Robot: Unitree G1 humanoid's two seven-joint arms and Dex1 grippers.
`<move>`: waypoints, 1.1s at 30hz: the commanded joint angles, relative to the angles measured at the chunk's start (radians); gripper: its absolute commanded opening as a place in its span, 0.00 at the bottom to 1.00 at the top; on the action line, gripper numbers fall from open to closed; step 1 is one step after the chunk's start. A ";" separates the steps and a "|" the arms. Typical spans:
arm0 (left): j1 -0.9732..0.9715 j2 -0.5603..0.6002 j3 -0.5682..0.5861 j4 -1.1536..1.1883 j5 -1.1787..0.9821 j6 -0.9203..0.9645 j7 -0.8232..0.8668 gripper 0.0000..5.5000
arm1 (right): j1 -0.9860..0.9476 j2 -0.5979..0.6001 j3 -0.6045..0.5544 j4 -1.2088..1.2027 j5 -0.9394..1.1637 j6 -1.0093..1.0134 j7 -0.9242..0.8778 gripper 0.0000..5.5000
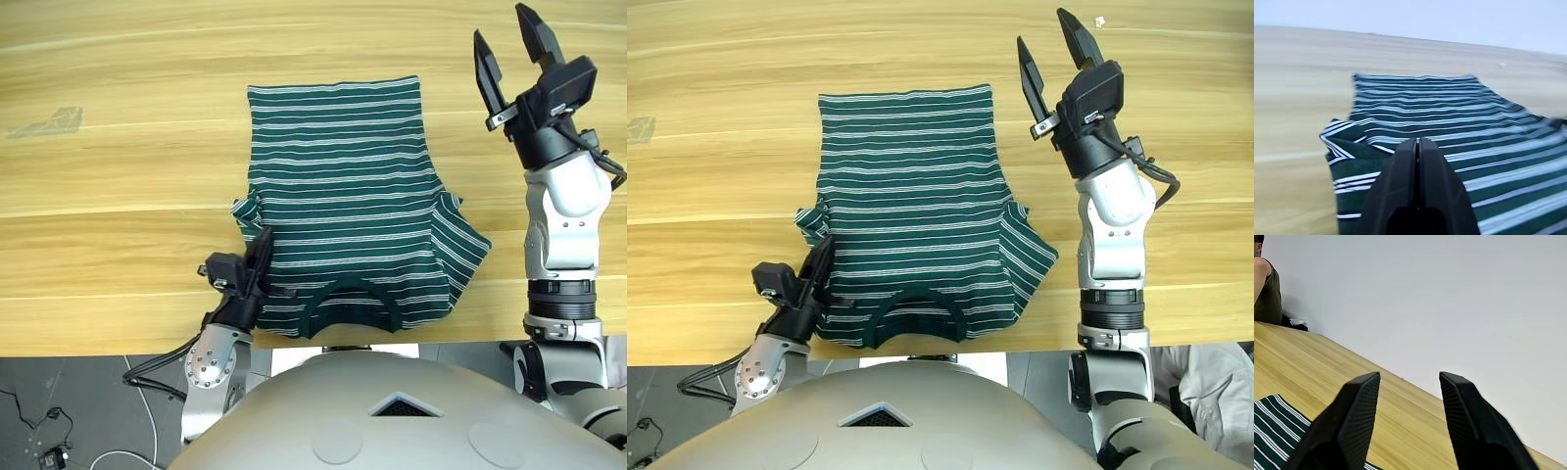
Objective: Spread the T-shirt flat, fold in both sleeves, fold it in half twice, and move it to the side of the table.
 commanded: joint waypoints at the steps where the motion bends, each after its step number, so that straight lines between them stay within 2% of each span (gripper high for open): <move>1: -0.016 0.021 -0.038 0.023 0.045 -0.015 0.005 0.01 | 0.000 0.002 -0.001 0.005 -0.003 -0.005 0.005 0.41; 6: -0.054 0.026 -0.050 0.086 0.108 0.007 0.050 0.01 | 0.010 0.003 -0.003 0.010 -0.001 -0.007 0.005 0.41; 17: -0.056 0.097 -0.179 0.068 0.130 -0.045 -0.024 0.01 | 0.016 0.010 0.003 0.017 0.000 -0.004 0.005 0.41; 25: -0.070 0.107 -0.169 0.097 0.168 -0.031 0.022 0.01 | 0.022 0.014 0.000 0.017 -0.001 -0.005 0.004 0.41; 33: -0.075 0.112 -0.196 0.077 0.121 -0.055 -0.006 0.24 | 0.031 0.014 -0.006 0.019 0.002 -0.004 0.008 0.41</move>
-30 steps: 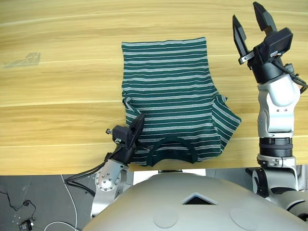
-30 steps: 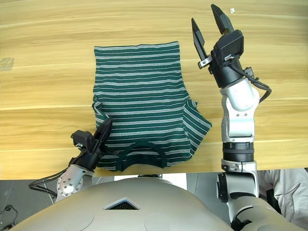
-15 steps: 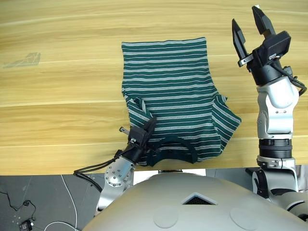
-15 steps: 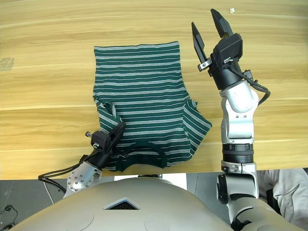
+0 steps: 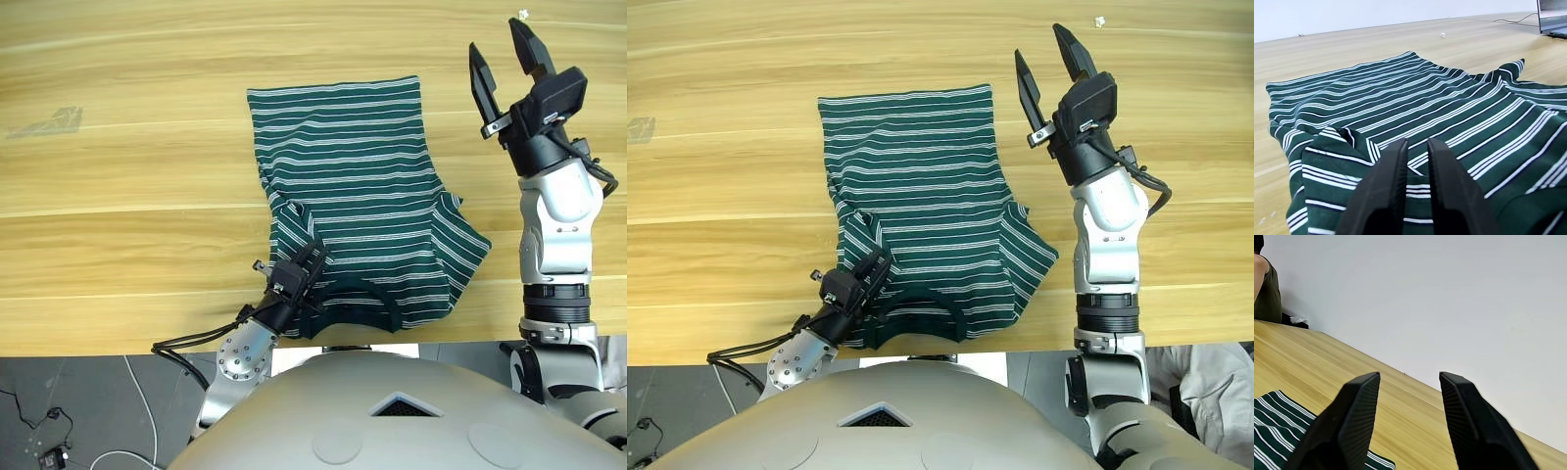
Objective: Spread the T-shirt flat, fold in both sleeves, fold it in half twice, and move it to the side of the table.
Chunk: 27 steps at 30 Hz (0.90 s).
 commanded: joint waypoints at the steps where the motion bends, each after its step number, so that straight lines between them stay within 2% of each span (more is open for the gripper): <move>1: 0.012 0.027 -0.057 -0.043 -0.052 -0.017 -0.062 0.27 | 0.008 -0.004 -0.005 0.009 0.002 -0.002 0.009 0.41; 4: -0.001 0.065 -0.069 -0.094 -0.102 -0.010 -0.120 0.27 | 0.031 -0.005 -0.010 0.002 0.022 0.025 0.018 0.41; 6: -0.021 0.070 -0.026 -0.143 -0.170 0.017 -0.127 0.27 | 0.080 -0.015 -0.034 -0.017 0.091 0.096 0.045 0.41; 10: -0.119 0.010 0.230 -0.234 -0.377 0.093 0.009 0.27 | 0.246 -0.084 -0.122 -0.102 0.359 0.397 0.168 0.41; 13: -0.193 -0.022 0.492 -0.253 -0.490 0.105 0.167 0.27 | 0.332 -0.175 -0.217 -0.075 0.526 0.617 0.273 0.41; 15: -0.189 -0.024 0.579 -0.244 -0.502 0.118 0.209 0.27 | 0.377 -0.234 -0.272 -0.051 0.585 0.721 0.321 0.41; 19: -0.159 -0.042 0.598 -0.251 -0.491 0.146 0.223 0.27 | 0.450 -0.300 -0.303 -0.041 0.575 0.809 0.362 0.41; 27: -0.154 -0.080 0.537 -0.225 -0.424 0.155 0.214 0.27 | 0.526 -0.335 -0.230 -0.061 0.528 0.832 0.480 0.41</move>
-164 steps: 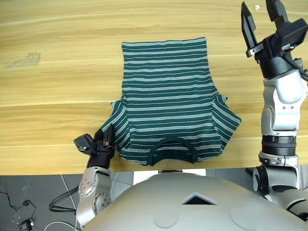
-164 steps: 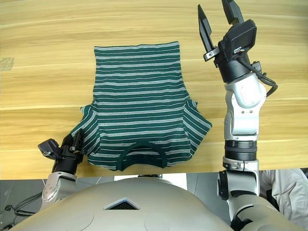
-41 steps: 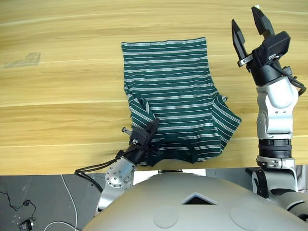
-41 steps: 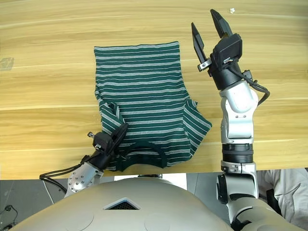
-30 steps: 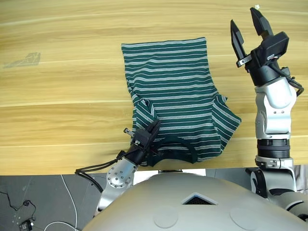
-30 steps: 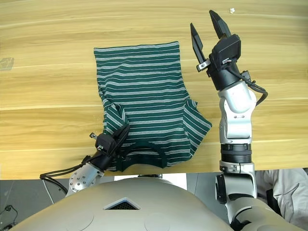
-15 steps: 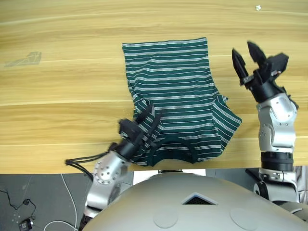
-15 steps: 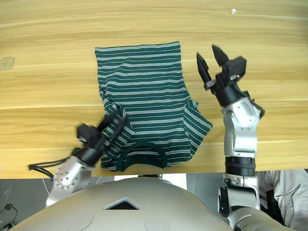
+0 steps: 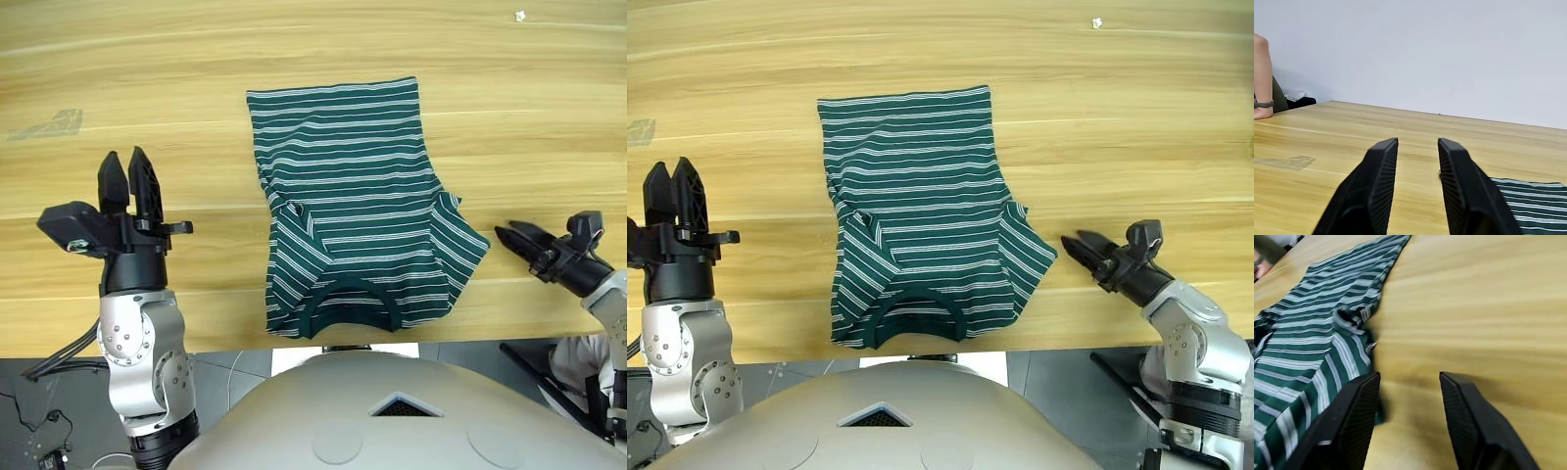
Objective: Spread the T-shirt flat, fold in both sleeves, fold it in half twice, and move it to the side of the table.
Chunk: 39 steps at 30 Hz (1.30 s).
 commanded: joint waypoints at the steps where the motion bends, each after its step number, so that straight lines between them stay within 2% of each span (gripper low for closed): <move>1: 0.004 -0.017 -0.022 0.025 0.027 0.016 -0.004 0.27 | 0.022 -0.019 0.032 -0.021 -0.024 0.017 0.038 0.41; 7: 0.010 -0.035 -0.035 0.043 0.043 0.012 -0.010 0.27 | 0.030 -0.020 0.050 -0.012 -0.055 0.013 0.056 0.41; 19: -0.002 -0.031 -0.020 0.052 0.066 0.021 -0.026 0.28 | 0.027 -0.027 0.062 0.006 -0.109 -0.028 0.092 0.01; 23: 0.000 -0.042 -0.033 0.065 0.075 0.019 -0.031 0.28 | 0.015 -0.025 0.053 0.000 -0.104 -0.039 0.101 0.01; 31: 0.003 -0.037 -0.042 0.089 0.091 0.015 -0.047 0.28 | 0.045 -0.014 0.051 -0.156 -0.017 -0.038 0.199 0.01; 39: -0.005 -0.044 -0.055 0.108 0.103 0.011 -0.054 0.28 | 0.007 0.034 0.168 -0.282 -0.031 -0.039 0.175 0.01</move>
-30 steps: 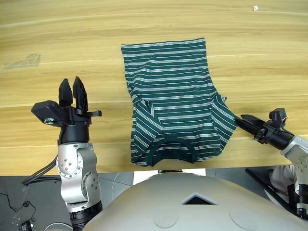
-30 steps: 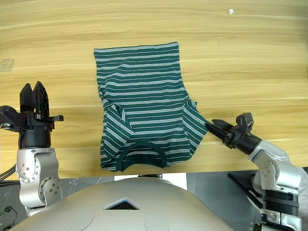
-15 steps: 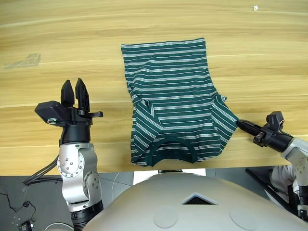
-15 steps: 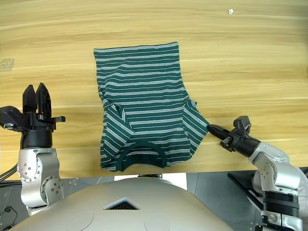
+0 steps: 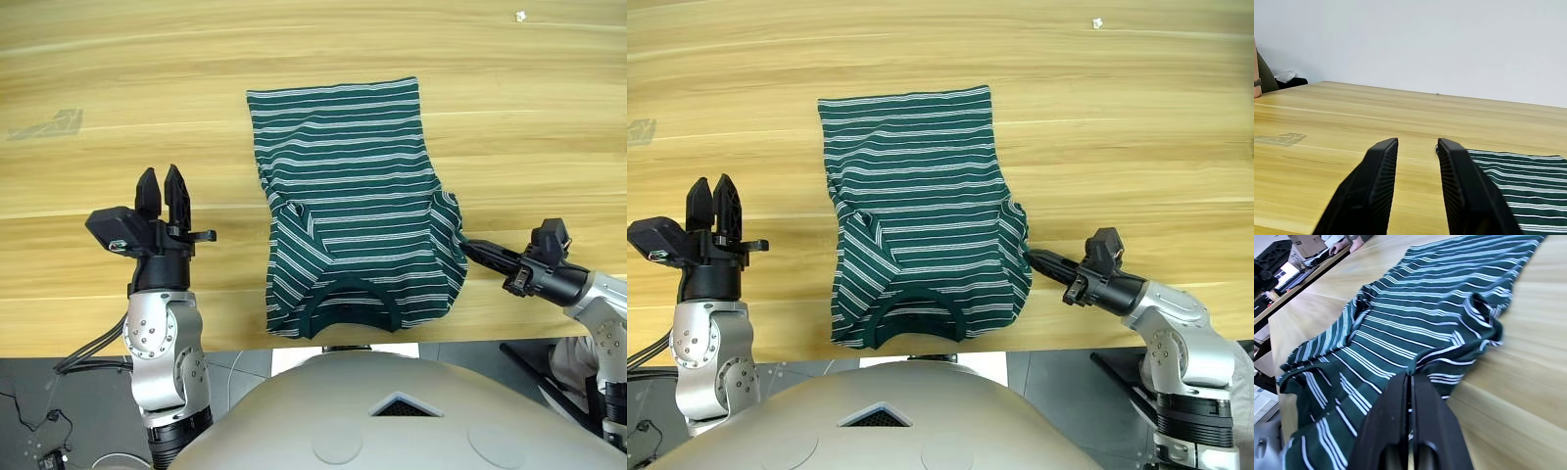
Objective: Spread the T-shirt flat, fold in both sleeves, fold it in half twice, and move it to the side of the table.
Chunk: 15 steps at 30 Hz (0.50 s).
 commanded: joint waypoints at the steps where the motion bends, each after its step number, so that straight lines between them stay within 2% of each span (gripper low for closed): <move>1: -0.006 -0.002 -0.016 0.016 0.018 0.008 -0.009 0.28 | -0.038 0.038 0.084 -0.063 -0.015 -0.007 -0.022 0.01; 8: -0.007 -0.010 -0.036 0.033 0.028 0.002 -0.015 0.28 | -0.099 0.091 0.197 -0.068 -0.055 -0.010 -0.070 0.01; 15: -0.005 -0.010 -0.042 0.036 0.029 0.003 -0.020 0.28 | -0.085 0.087 0.271 -0.036 -0.148 -0.067 -0.095 0.01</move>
